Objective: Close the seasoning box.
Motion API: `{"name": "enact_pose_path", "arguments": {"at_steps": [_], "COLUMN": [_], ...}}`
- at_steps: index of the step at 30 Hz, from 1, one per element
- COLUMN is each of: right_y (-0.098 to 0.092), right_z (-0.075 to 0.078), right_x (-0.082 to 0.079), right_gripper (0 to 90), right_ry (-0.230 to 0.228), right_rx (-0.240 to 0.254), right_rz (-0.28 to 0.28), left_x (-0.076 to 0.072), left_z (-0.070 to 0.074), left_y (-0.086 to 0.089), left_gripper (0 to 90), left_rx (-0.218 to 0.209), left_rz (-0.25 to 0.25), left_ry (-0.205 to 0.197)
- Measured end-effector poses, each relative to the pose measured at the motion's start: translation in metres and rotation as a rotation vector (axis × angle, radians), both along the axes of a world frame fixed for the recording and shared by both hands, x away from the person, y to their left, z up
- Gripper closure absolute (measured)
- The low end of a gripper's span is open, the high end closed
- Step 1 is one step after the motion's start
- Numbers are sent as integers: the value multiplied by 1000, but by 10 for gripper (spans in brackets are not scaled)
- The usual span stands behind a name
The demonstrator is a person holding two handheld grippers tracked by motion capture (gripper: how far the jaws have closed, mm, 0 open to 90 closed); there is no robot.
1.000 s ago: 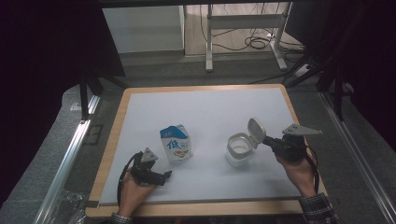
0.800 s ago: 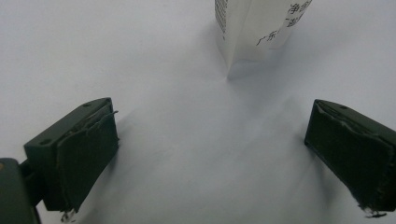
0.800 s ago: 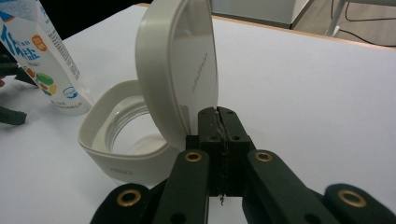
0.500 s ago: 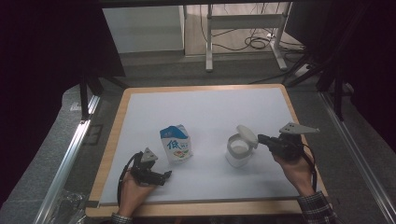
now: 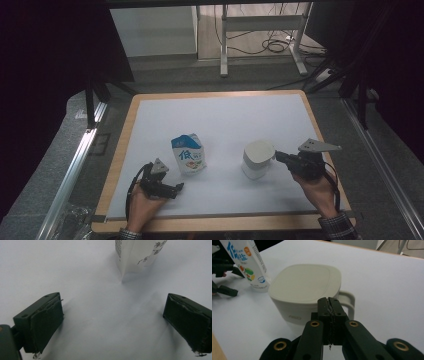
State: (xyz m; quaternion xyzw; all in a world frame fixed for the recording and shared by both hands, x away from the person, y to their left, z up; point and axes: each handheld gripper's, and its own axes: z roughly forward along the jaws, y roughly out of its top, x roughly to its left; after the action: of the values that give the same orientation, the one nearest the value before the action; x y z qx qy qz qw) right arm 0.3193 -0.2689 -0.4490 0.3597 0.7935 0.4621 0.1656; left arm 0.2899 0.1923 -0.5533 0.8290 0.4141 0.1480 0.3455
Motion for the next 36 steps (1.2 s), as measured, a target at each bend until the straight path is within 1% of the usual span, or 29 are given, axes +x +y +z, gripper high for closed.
{"name": "enact_pose_path", "arguments": {"at_steps": [1,3,7,15,19,20,22,23,24,27,36], "right_y": [0,1,3,12,17,17,19,22,22,26,35], "right_z": [-1,-5,-11,-25,-35,-35,-39,-44,-44,-51,-59], "right_x": [-1,-4,-8,-15,-18,-18,-18,-19,-19,-18,-19], "right_gripper": [883,882,881,878,878,878,879,879,879,879,883], "right_ry": [3,14,23,20,22,22,30,36,36,44,56], "right_rx": [-4,5,19,-7,-5,-5,-7,-8,-8,-15,-24], "right_rz": [1,7,19,45,63,63,71,78,78,92,113], "left_x": [0,0,0,0,0,0,0,0,0,0,0], "left_z": [0,0,0,0,0,0,0,0,0,0,0], "left_y": [0,0,0,0,0,0,0,0,0,0,0], "left_gripper": [25,26,26,27,28,28,28,28,28,28,28], "left_rx": [-1,0,2,1,1,1,1,1,1,1,1], "left_rz": [1,1,-3,-2,-2,-2,-2,-2,-2,-2,-1], "left_ry": [0,0,1,0,0,0,0,0,0,-1,-1]}}
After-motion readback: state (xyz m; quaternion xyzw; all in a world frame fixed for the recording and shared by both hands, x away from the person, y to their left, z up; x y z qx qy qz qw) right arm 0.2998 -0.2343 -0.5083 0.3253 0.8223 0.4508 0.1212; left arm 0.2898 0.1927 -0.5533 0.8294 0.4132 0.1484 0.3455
